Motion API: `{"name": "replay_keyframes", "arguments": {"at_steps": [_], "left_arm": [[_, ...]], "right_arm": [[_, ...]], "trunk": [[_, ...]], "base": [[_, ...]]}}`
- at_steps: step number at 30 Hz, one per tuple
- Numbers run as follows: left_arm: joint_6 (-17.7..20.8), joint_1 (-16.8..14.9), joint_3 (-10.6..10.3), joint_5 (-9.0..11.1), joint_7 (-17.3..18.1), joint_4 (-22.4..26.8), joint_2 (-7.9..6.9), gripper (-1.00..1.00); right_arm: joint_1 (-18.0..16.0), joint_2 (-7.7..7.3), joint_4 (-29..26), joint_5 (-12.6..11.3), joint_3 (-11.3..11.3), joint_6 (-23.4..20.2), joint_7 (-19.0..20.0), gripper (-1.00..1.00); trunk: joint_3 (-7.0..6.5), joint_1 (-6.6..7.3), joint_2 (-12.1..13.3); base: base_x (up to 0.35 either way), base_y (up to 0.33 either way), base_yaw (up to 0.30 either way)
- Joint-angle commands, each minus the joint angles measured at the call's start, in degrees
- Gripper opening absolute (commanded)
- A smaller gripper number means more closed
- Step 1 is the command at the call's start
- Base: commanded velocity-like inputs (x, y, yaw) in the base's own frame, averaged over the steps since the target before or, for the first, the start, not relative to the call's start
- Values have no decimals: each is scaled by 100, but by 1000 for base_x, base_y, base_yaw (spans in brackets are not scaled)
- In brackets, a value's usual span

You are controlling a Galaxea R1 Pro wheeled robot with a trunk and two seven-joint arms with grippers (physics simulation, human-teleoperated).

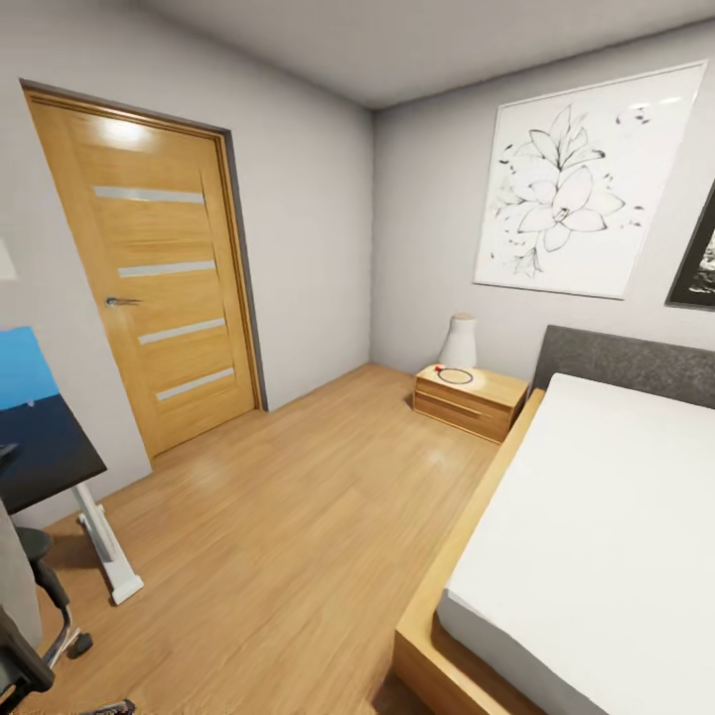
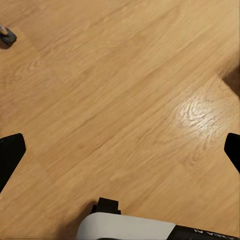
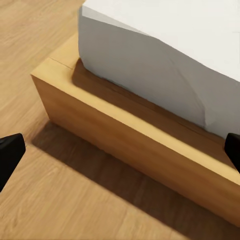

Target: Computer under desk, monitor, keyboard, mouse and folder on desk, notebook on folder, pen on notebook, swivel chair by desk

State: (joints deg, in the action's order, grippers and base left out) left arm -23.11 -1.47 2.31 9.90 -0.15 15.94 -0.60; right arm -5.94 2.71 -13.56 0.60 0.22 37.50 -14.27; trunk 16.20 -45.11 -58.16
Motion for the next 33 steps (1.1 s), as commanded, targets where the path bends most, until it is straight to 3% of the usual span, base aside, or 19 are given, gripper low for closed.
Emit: {"name": "replay_keyframes", "arguments": {"at_steps": [1, 6, 17, 24, 33], "left_arm": [[-17, -3, 3, 20, -5, -4, 4, 100], [3, -4, -8, 20, -11, -34, 7, 100], [10, -8, -29, 20, -11, -126, 5, 100], [8, -6, -30, 20, -5, -126, 7, 100], [-8, -9, -37, 12, -2, -126, 6, 100]], "right_arm": [[-3, 1, 2, 6, 4, 12, -23, 100], [-3, -9, 2, 7, 4, 29, -23, 100], [0, -1, 11, 8, 6, 38, -23, 100], [-2, -3, 10, 9, 4, 38, -23, 100], [-1, -22, 5, 10, 2, 38, -23, 100]], "trunk": [[13, 0, -5], [37, 0, -5], [38, 0, -5], [28, 0, -5], [27, 0, -5]], "base": [[0, 0, 162], [21, 0, 108], [283, 0, 32], [92, 0, 244], [298, 0, 272]]}}
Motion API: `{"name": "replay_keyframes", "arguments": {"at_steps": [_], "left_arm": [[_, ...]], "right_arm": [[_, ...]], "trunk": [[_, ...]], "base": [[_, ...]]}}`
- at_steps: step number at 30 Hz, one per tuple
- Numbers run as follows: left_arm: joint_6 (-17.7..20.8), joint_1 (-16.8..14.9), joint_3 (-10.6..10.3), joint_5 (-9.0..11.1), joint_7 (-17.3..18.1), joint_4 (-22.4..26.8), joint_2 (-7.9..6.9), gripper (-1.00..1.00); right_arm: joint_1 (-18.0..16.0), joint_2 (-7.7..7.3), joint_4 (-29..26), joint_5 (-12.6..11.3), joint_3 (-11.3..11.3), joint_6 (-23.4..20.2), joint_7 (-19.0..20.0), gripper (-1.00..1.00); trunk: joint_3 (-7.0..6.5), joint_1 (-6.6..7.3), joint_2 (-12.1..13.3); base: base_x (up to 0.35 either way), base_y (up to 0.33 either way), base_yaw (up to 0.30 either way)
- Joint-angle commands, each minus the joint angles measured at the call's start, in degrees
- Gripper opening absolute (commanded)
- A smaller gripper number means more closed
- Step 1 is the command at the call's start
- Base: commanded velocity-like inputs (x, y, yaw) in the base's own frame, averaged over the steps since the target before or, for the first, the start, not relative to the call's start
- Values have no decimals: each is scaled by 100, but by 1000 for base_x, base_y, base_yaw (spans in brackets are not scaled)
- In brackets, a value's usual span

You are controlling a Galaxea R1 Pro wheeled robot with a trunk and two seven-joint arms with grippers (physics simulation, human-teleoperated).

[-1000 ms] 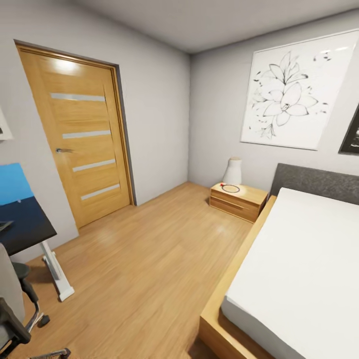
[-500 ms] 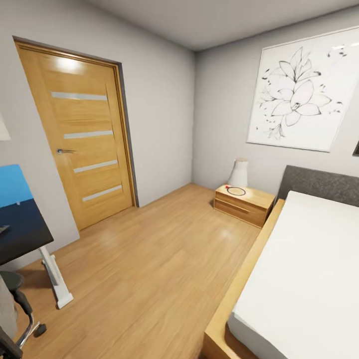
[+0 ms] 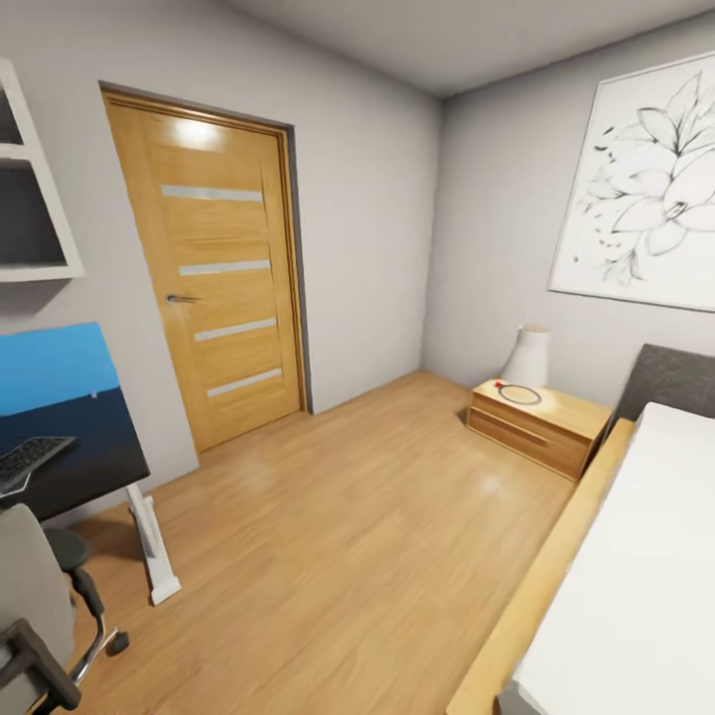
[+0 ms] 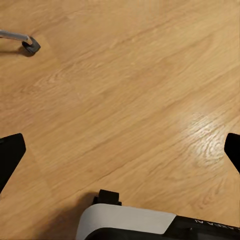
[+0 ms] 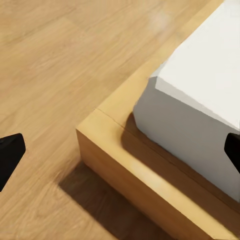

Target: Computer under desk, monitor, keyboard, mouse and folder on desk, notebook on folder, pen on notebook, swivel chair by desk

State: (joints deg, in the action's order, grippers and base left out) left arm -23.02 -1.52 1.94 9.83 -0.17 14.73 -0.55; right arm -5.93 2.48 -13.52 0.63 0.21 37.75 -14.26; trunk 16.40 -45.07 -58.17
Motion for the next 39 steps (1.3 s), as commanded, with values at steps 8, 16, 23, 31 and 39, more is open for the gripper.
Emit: {"name": "replay_keyframes", "arguments": {"at_steps": [8, 16, 23, 31, 39], "left_arm": [[-18, -3, 0, 19, -1, -5, -1, 100], [-26, -4, 8, 19, -1, -5, 1, 100], [-27, -1, -3, 14, -1, -5, 9, 100], [-27, -4, -9, 10, -1, -5, 3, 100], [-27, 0, -9, 10, -1, -5, 2, 100]], "right_arm": [[-2, -2, 5, 8, 3, 13, -24, 100], [-2, -2, 7, 8, 5, 13, -24, 100], [-3, -8, 7, 8, 2, 5, -24, 100], [-5, -11, 7, 8, -2, -11, -24, 100], [-3, -11, 7, 8, -3, -14, -24, 100]], "trunk": [[7, -4, -4], [7, -4, -4], [7, -4, -4], [7, -4, -4], [7, -4, -4]], "base": [[330, 34, 274], [325, 145, 183], [324, 82, 21], [330, 5, 1], [330, 0, 0]]}}
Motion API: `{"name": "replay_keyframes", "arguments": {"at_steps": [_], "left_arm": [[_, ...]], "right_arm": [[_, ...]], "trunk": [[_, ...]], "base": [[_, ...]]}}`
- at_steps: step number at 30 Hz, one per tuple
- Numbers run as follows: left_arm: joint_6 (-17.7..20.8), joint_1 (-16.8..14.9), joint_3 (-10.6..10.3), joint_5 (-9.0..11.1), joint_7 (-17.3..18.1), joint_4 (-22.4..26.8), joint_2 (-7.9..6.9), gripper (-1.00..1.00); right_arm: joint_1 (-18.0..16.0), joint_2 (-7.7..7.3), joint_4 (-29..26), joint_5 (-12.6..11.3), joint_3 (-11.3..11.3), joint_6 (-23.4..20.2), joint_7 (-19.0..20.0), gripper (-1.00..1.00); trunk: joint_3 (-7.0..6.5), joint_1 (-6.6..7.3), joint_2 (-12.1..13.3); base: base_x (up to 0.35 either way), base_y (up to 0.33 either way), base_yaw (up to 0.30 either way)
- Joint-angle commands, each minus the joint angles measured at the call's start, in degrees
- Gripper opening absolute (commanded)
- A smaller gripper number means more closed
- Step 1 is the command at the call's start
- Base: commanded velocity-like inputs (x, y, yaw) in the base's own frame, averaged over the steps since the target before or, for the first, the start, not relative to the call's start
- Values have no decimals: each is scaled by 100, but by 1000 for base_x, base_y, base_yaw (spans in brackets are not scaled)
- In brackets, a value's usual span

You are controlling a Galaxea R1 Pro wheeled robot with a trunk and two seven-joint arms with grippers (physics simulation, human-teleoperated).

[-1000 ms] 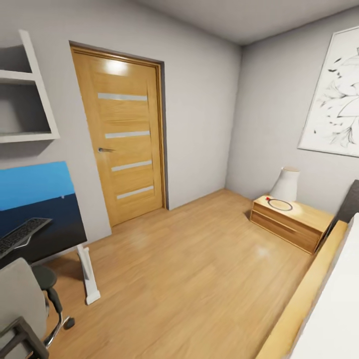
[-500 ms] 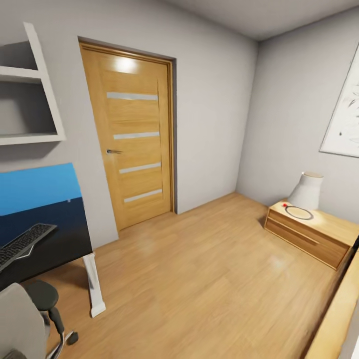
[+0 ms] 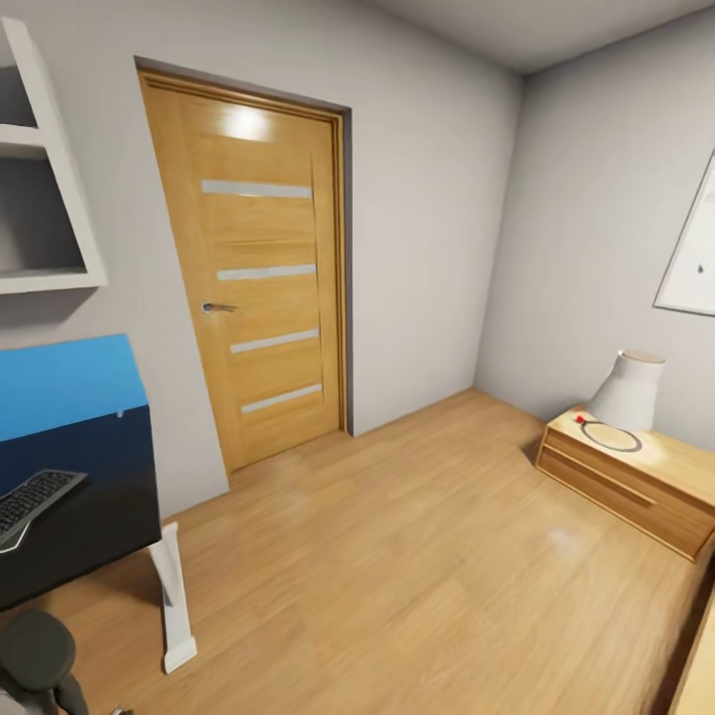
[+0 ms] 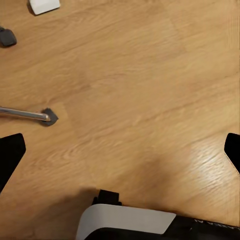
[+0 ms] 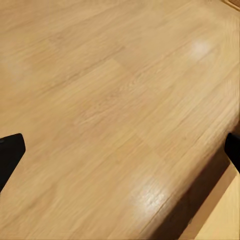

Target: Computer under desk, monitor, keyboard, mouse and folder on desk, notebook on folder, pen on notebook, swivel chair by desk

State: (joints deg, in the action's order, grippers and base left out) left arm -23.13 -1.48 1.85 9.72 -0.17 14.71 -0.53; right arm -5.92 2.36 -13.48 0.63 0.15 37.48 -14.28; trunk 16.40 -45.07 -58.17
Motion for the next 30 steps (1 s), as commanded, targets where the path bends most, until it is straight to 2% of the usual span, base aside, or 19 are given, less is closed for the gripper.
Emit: {"name": "replay_keyframes", "arguments": {"at_steps": [1, 15, 30], "left_arm": [[-16, -5, 0, 21, -1, -3, 0, 100], [-11, -7, 0, 24, -1, -3, 0, 100], [-13, -5, 0, 21, 2, -12, 7, 100]], "right_arm": [[-4, 1, 3, 7, 3, 14, -23, 100], [-4, 1, 3, 7, 3, 14, -23, 100], [-2, -1, 3, 7, 3, 14, -23, 100]], "trunk": [[7, -4, -4], [7, -4, -4], [7, -4, -4]], "base": [[330, 5, 0], [330, 93, 0], [330, 6, 0]]}}
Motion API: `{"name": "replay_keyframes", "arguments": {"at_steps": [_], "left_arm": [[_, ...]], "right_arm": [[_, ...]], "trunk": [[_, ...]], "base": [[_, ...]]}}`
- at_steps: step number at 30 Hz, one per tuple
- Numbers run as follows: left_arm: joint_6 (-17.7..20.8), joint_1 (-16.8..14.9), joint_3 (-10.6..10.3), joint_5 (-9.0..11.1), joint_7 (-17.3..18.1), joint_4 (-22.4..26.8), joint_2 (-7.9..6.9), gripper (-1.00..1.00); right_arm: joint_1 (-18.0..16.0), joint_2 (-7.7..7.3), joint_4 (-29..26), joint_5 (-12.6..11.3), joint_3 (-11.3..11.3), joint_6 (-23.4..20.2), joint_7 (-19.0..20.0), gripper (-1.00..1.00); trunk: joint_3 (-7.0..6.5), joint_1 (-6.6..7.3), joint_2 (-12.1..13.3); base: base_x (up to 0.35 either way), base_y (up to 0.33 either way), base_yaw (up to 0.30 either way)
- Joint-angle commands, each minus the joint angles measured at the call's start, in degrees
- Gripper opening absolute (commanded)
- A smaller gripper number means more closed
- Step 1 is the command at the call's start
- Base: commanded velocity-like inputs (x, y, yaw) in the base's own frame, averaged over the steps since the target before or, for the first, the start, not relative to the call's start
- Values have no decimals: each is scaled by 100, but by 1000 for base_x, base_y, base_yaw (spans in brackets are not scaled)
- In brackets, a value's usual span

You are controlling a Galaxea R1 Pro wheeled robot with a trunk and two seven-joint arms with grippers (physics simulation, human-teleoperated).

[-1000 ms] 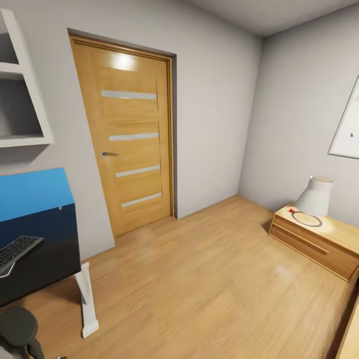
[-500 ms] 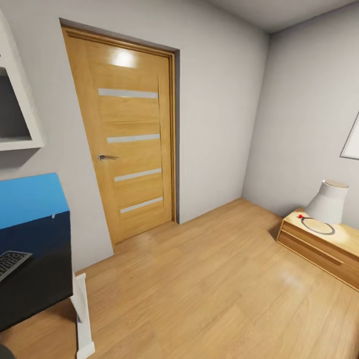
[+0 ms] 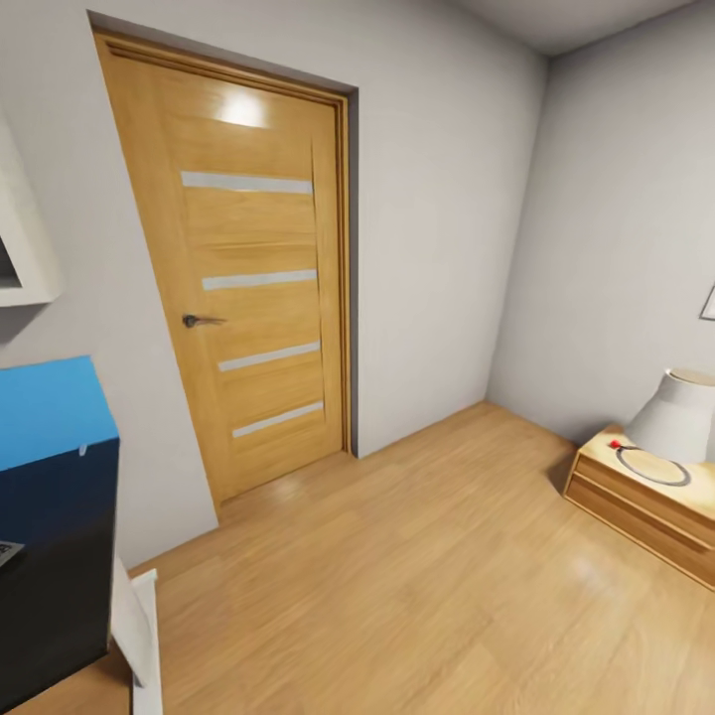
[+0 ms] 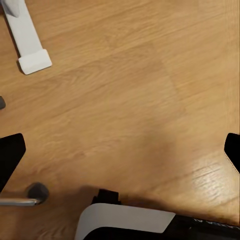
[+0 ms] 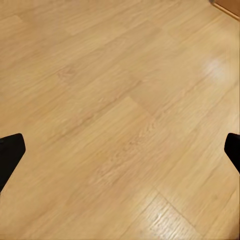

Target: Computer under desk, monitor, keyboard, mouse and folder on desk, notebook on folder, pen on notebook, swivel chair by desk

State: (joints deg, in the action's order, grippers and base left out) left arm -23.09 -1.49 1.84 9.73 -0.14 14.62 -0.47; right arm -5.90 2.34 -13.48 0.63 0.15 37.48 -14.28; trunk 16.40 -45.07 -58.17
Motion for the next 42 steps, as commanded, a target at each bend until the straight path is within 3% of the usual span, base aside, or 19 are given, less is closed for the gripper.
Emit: {"name": "replay_keyframes", "arguments": {"at_steps": [1, 42], "left_arm": [[-14, -5, 0, 20, 1, -3, 0, 100], [-2, -8, -17, 20, -3, -138, 3, 100]], "right_arm": [[-4, 2, 3, 7, 3, 14, -23, 100], [-7, -5, 3, -1, -6, -2, -23, 100]], "trunk": [[7, -4, -4], [32, -4, -4]], "base": [[330, 0, 0], [330, -4, 13]]}}
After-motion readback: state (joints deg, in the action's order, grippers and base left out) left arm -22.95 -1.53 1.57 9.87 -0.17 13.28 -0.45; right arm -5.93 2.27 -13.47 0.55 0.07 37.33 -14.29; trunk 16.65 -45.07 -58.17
